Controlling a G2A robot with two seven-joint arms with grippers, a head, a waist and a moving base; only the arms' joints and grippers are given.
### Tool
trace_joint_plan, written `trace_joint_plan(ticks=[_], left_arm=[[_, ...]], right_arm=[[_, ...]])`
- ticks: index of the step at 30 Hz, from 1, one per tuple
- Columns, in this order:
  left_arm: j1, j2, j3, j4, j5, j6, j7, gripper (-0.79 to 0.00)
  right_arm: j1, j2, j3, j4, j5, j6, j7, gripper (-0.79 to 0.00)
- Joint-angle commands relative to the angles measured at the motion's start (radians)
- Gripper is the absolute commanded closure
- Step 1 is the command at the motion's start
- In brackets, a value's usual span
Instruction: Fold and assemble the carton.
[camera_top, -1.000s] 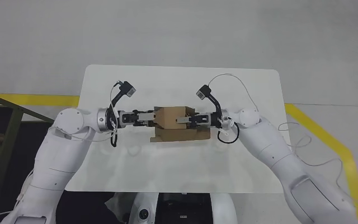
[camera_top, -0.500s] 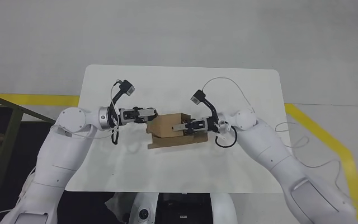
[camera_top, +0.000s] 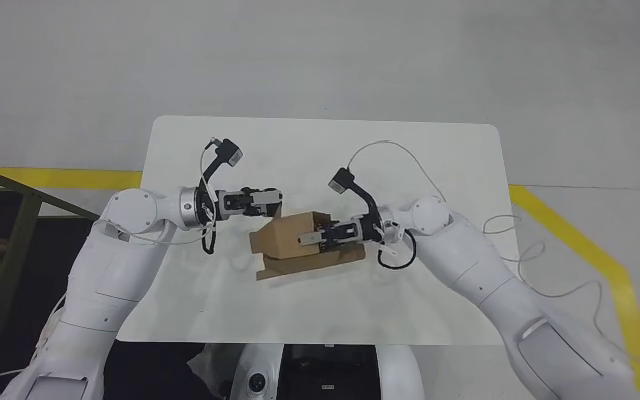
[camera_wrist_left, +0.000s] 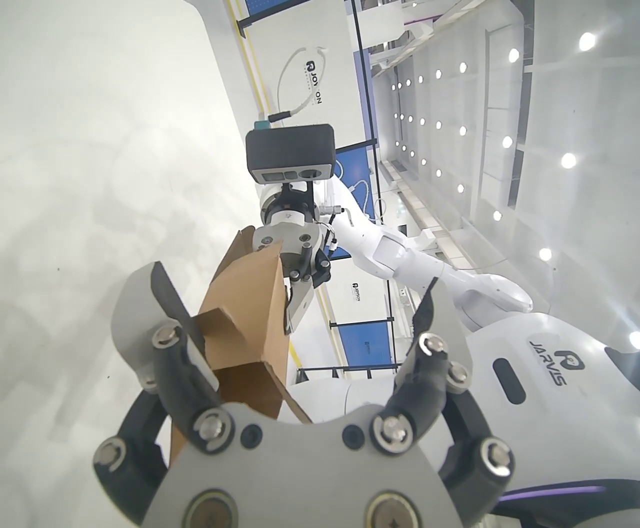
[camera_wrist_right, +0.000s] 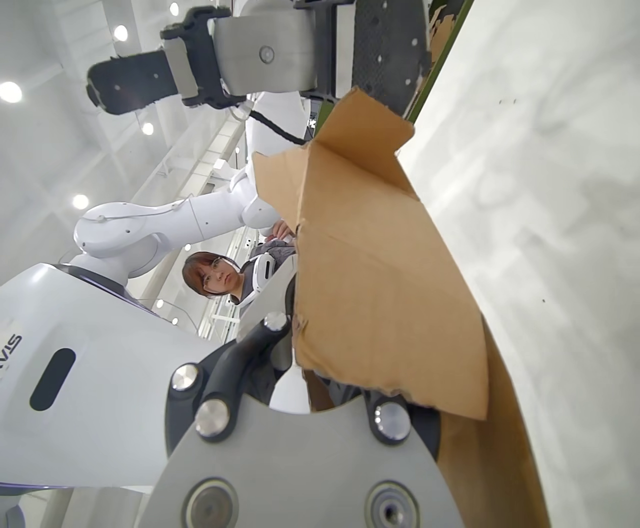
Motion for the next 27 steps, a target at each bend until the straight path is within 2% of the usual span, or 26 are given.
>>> trace_joint_plan(ticks=[1, 15, 21, 27], left_arm=[[0.000, 0.000, 0.000, -0.003, -0.002, 0.000, -0.001, -0.785], [0.002, 0.002, 0.001, -0.015, -0.014, -0.001, -0.011, -0.785], [0.031, 0.008, -0.043, -0.010, -0.034, -0.031, 0.003, -0.785], [0.059, 0.013, -0.067, -0.051, -0.037, -0.028, -0.005, -0.785]], right_arm=[[0.003, -0.002, -0.007, 0.002, 0.004, 0.000, 0.000, 0.000], [0.019, -0.013, -0.025, 0.043, 0.041, -0.019, -0.019, 0.000], [0.020, -0.004, -0.002, 0.063, 0.048, -0.028, -0.028, 0.000], [0.013, 0.004, 0.030, 0.070, 0.050, -0.057, -0.057, 0.000]])
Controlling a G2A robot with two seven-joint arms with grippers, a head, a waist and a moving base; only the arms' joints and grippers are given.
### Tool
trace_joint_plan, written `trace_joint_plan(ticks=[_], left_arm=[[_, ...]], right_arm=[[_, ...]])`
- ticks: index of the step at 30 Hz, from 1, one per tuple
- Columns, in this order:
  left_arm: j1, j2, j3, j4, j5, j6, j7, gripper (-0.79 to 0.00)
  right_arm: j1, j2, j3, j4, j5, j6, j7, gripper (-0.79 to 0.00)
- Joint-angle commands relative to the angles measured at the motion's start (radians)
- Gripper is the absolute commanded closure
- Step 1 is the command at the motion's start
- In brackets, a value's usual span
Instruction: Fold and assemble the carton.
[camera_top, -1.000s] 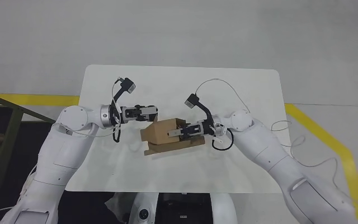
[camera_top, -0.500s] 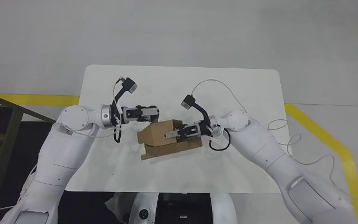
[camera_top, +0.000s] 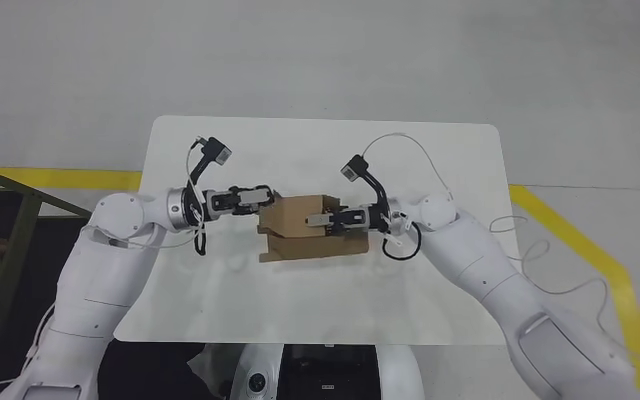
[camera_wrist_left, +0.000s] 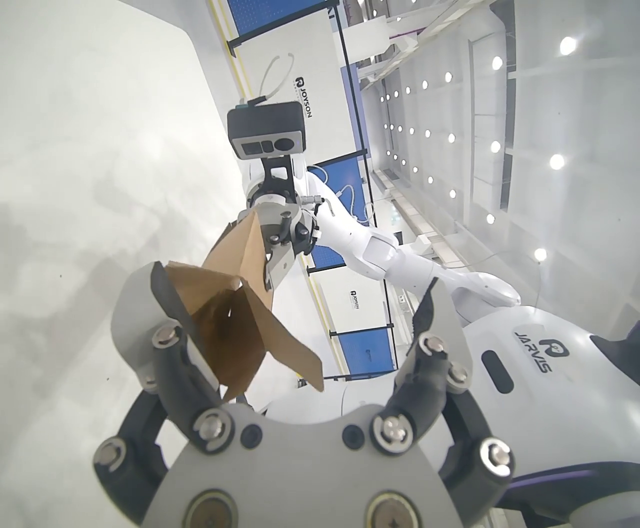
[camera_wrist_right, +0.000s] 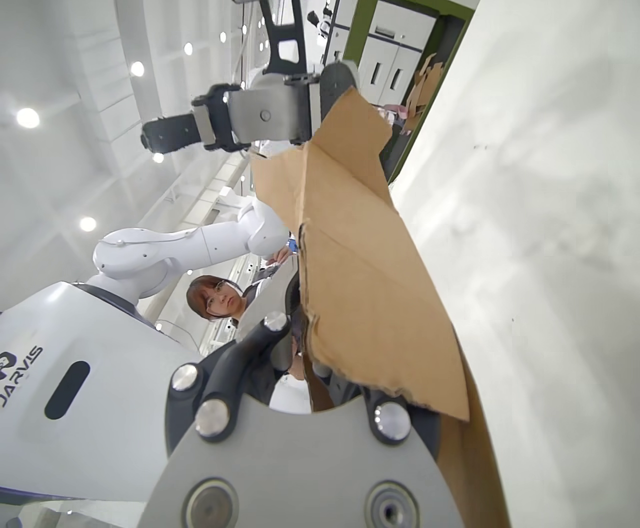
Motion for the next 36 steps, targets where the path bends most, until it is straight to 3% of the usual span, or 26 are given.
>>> trace_joint_plan(ticks=[1, 36], left_arm=[[0.006, 0.001, 0.001, -0.016, 0.006, 0.001, -0.002, -0.785], [-0.018, -0.005, 0.084, -0.057, 0.014, 0.026, -0.031, -0.785]], right_arm=[[-0.003, 0.000, 0.007, -0.001, 0.003, -0.006, -0.006, 0.000], [-0.003, -0.045, 0.095, 0.129, 0.033, -0.039, -0.102, 0.000]])
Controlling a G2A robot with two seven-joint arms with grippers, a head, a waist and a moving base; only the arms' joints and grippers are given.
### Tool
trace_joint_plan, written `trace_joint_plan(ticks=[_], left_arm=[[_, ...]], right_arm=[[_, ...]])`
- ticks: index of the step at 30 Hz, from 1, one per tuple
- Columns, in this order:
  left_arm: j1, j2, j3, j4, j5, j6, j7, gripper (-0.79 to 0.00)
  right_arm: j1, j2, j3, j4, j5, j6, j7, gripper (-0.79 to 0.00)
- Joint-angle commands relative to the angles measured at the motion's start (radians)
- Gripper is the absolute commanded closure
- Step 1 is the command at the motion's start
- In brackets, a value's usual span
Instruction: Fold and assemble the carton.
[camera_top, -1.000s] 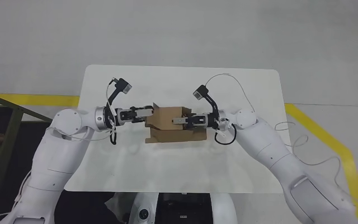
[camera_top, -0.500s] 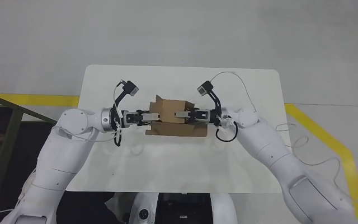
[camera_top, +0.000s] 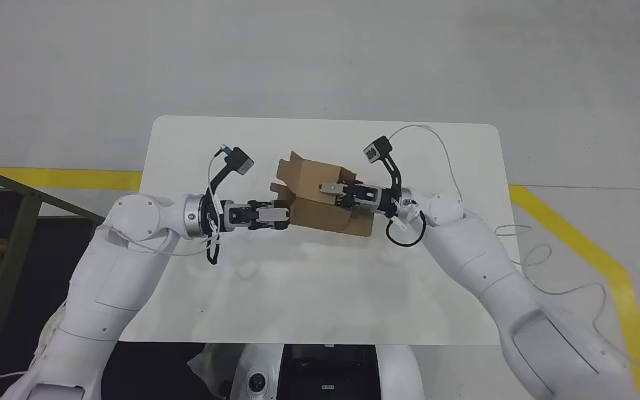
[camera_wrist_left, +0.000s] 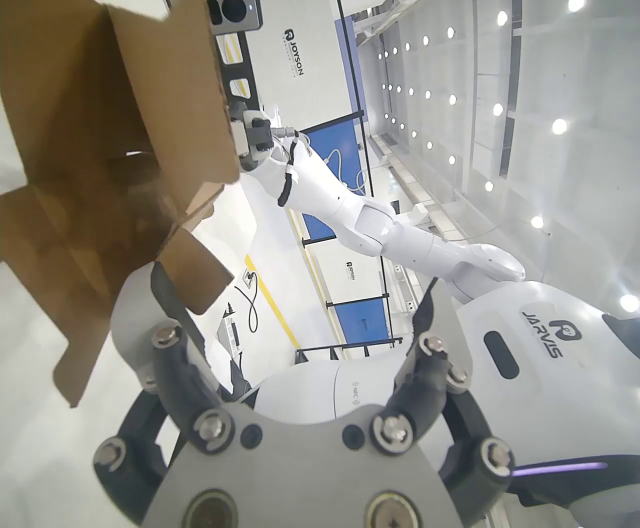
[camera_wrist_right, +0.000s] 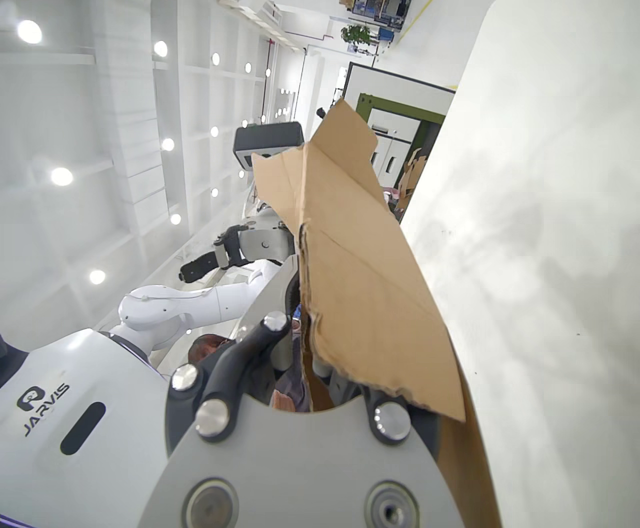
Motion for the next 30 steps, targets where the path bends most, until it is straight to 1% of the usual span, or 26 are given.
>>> trace_joint_plan(ticks=[1, 10, 16, 22, 30], left_arm=[[-0.003, -0.001, 0.007, -0.001, 0.003, 0.001, 0.001, -0.785], [-0.018, -0.005, 0.041, -0.003, 0.013, 0.005, -0.004, -0.785], [-0.034, -0.008, 0.059, 0.014, 0.016, 0.007, 0.001, -0.785], [-0.041, -0.008, 0.056, 0.028, 0.011, 0.004, 0.006, -0.785], [-0.031, -0.003, 0.029, 0.026, 0.003, 0.000, 0.007, -0.785]], right_arm=[[0.001, -0.004, 0.003, 0.008, -0.008, 0.003, -0.012, 0.000], [-0.006, -0.018, 0.023, 0.011, -0.014, 0.000, -0.027, 0.000], [-0.010, -0.028, 0.027, -0.007, -0.034, 0.007, -0.038, 0.000], [-0.019, -0.033, 0.031, -0.034, -0.095, 0.021, -0.071, 0.000], [-0.038, -0.033, 0.041, -0.077, -0.182, 0.049, -0.125, 0.000]])
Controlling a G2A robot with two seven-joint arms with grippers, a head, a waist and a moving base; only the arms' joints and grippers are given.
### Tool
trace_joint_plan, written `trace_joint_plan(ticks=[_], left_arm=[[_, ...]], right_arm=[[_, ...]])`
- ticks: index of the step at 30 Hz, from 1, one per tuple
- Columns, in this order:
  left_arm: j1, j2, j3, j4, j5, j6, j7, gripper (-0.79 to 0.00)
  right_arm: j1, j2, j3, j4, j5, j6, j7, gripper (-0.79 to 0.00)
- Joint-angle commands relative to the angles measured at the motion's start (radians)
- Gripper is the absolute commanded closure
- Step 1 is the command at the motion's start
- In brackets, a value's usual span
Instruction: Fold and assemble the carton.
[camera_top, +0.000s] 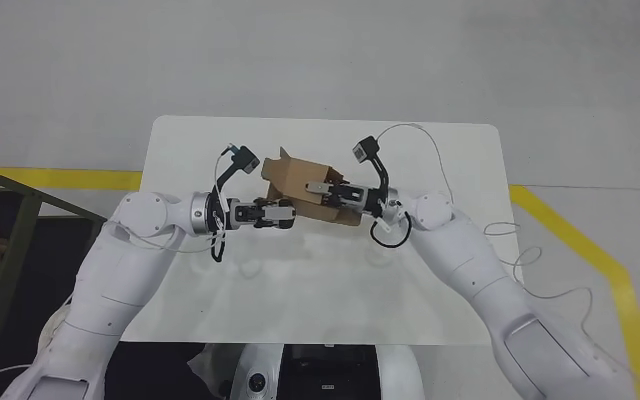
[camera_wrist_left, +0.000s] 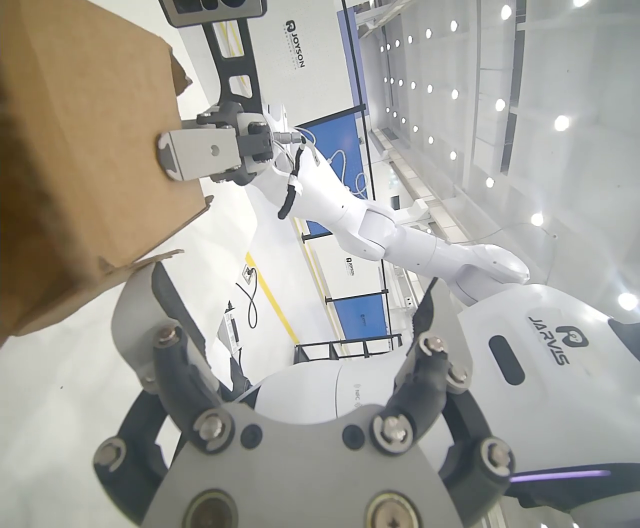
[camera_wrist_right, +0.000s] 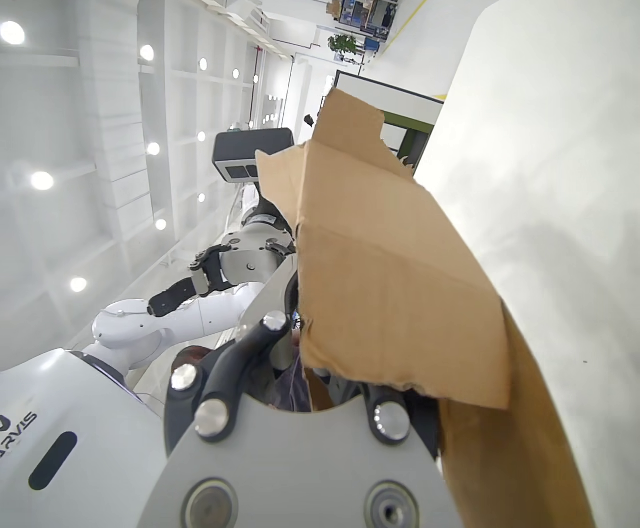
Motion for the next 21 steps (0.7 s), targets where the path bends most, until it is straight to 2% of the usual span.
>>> trace_joint_plan(ticks=[1, 21], left_arm=[[0.004, 0.001, -0.005, -0.001, -0.002, -0.001, 0.001, -0.785], [0.032, 0.007, -0.029, -0.013, -0.013, -0.002, 0.000, -0.785]], right_arm=[[-0.005, 0.000, 0.004, -0.010, -0.018, 0.007, -0.010, 0.000], [-0.063, 0.006, 0.073, -0.098, -0.075, 0.016, -0.075, 0.000]])
